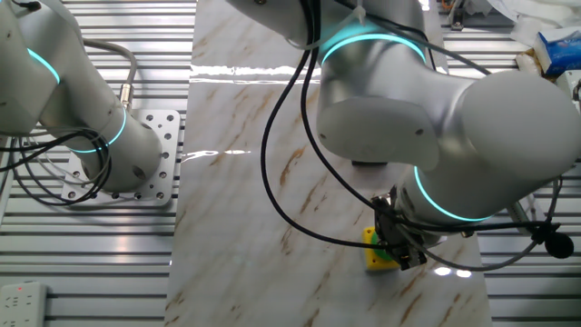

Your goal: Press three buttons from left to right in sequence

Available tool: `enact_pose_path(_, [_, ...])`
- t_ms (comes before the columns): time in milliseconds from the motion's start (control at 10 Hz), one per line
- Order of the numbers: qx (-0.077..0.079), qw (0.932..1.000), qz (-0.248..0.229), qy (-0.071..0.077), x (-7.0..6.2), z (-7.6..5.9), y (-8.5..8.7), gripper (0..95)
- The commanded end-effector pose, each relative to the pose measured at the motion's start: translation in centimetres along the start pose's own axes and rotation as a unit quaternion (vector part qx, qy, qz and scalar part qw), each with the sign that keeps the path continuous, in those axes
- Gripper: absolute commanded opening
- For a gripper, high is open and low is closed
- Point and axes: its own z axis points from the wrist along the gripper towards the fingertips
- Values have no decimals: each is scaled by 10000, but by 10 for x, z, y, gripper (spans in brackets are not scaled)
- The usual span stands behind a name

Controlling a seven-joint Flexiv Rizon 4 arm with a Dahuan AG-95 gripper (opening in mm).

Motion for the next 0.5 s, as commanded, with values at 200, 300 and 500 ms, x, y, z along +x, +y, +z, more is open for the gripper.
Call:
enact_pose_path(200, [19,10000,39,-5,0,0,0,0])
enact_pose_path(300, [16,10000,69,-10,0,0,1,0])
enact_pose_path(500, [13,9999,100,-37,-2,2,2,0])
